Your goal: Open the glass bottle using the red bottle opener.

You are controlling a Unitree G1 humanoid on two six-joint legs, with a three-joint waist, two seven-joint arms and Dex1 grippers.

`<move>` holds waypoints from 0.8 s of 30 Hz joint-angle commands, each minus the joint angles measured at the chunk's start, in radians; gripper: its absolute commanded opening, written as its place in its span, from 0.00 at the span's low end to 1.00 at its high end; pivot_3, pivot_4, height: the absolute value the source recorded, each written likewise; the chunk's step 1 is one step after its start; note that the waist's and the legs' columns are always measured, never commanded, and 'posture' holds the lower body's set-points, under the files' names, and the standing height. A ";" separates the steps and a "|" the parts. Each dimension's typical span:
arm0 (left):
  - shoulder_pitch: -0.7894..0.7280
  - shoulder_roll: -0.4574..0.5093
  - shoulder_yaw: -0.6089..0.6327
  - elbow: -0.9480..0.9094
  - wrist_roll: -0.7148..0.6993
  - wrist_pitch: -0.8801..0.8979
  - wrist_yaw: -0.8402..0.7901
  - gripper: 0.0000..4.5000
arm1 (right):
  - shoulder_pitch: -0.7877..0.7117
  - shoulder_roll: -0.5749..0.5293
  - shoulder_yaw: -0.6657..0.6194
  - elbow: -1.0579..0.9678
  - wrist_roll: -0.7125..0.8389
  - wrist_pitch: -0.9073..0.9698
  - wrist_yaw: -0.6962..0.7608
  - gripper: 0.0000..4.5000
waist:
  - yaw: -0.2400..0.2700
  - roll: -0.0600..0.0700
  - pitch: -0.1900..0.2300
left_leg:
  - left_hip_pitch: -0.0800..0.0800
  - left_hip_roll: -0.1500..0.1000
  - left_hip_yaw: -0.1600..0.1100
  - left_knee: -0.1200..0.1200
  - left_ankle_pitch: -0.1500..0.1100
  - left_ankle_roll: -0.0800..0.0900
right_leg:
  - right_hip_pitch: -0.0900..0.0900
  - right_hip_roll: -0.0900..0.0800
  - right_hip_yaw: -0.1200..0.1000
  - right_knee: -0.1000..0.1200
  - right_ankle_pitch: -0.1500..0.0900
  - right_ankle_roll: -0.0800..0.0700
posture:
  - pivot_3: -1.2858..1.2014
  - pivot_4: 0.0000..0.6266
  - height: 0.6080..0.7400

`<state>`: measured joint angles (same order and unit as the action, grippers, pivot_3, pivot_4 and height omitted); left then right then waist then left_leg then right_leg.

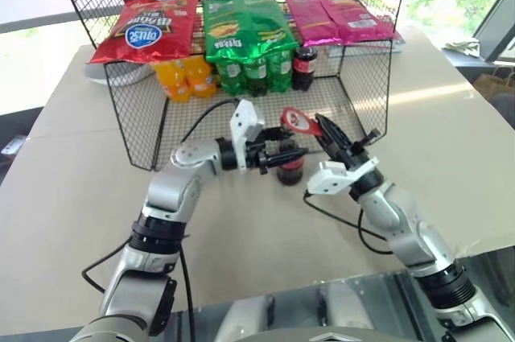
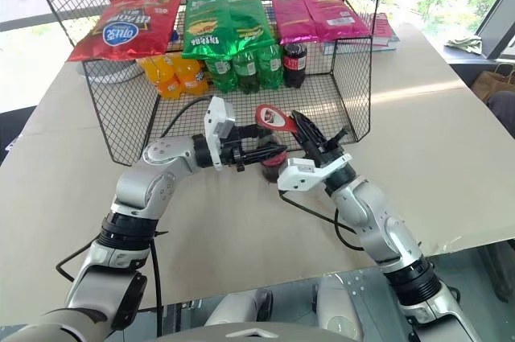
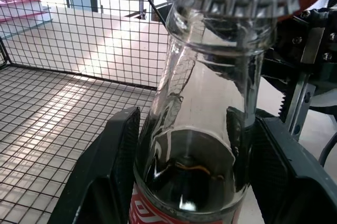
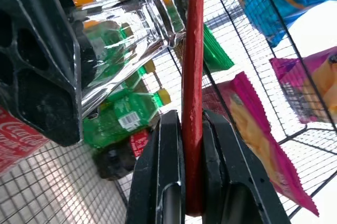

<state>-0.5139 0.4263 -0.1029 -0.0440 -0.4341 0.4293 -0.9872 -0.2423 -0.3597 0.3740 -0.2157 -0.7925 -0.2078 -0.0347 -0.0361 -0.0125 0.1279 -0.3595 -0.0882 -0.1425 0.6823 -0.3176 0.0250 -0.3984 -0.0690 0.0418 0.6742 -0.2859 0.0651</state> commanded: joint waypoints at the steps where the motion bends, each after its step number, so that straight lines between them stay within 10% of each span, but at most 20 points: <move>1: -0.013 -0.011 0.011 -0.035 -0.016 -0.019 0.001 0.51 | 0.027 0.008 0.076 0.088 -0.035 -0.005 0.051 0.00 | 0.000 0.000 0.000 | 0.000 0.000 0.000 0.000 0.000 0.000 | 0.000 0.000 0.000 0.000 0.000 0.000 | 0.52 0.24 1.00; 12: -0.009 -0.014 0.002 -0.053 -0.014 -0.006 0.002 0.51 | 0.004 -0.033 0.044 0.077 -0.074 -0.017 0.063 0.00 | 0.001 0.000 -0.001 | 0.001 0.000 0.000 0.000 0.000 0.000 | 0.001 0.000 0.000 0.000 0.000 0.000 | 0.52 0.24 1.00; 24: -0.019 0.011 -0.029 -0.027 0.023 -0.018 -0.024 0.51 | -0.161 -0.263 -0.034 -0.059 0.058 -0.040 0.400 0.00 | 0.008 0.000 -0.002 | 0.001 0.000 -0.001 0.000 0.000 0.000 | 0.002 -0.001 -0.001 -0.002 0.000 0.000 | 0.52 0.24 1.00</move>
<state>-0.5144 0.4346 -0.1132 -0.0498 -0.4240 0.4264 -1.0002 -0.4073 -0.5854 0.3292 -0.2987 -0.7248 -0.2437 0.2586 -0.0284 -0.0128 0.1263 -0.3587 -0.0883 -0.1432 0.6819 -0.3176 0.0250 -0.3961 -0.0700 0.0409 0.6723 -0.2859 0.0651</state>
